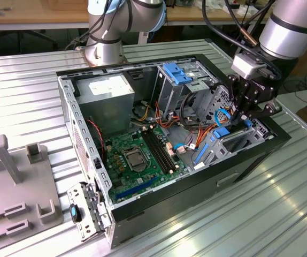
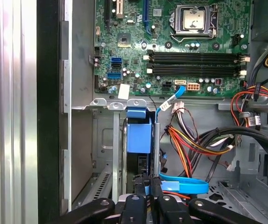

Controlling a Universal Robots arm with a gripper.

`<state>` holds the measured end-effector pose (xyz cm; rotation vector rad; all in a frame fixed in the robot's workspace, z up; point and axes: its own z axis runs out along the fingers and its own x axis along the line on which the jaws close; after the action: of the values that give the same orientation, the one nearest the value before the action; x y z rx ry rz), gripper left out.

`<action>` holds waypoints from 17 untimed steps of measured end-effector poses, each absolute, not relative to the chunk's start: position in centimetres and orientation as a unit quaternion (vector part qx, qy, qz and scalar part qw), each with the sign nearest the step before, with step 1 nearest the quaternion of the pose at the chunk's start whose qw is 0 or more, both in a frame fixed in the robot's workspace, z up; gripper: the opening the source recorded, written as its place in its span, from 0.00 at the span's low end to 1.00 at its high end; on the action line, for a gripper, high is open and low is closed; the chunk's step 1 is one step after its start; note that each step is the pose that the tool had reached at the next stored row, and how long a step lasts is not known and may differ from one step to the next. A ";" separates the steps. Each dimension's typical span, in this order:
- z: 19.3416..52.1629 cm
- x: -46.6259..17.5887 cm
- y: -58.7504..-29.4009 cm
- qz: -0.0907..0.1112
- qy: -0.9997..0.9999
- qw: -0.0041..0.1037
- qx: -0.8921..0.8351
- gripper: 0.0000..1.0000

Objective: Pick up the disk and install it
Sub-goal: 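Insert the second disk wire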

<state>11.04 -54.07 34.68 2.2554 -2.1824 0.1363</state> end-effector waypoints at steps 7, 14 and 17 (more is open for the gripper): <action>34.5 11.0 -54.1 0.041 -0.695 -0.002 0.718 0.16; 34.4 11.0 -54.4 0.038 -0.695 -0.006 0.718 0.16; 34.3 11.0 -54.4 0.037 -0.695 -0.007 0.718 0.16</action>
<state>11.04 -54.45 34.31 2.2655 -2.1934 0.1154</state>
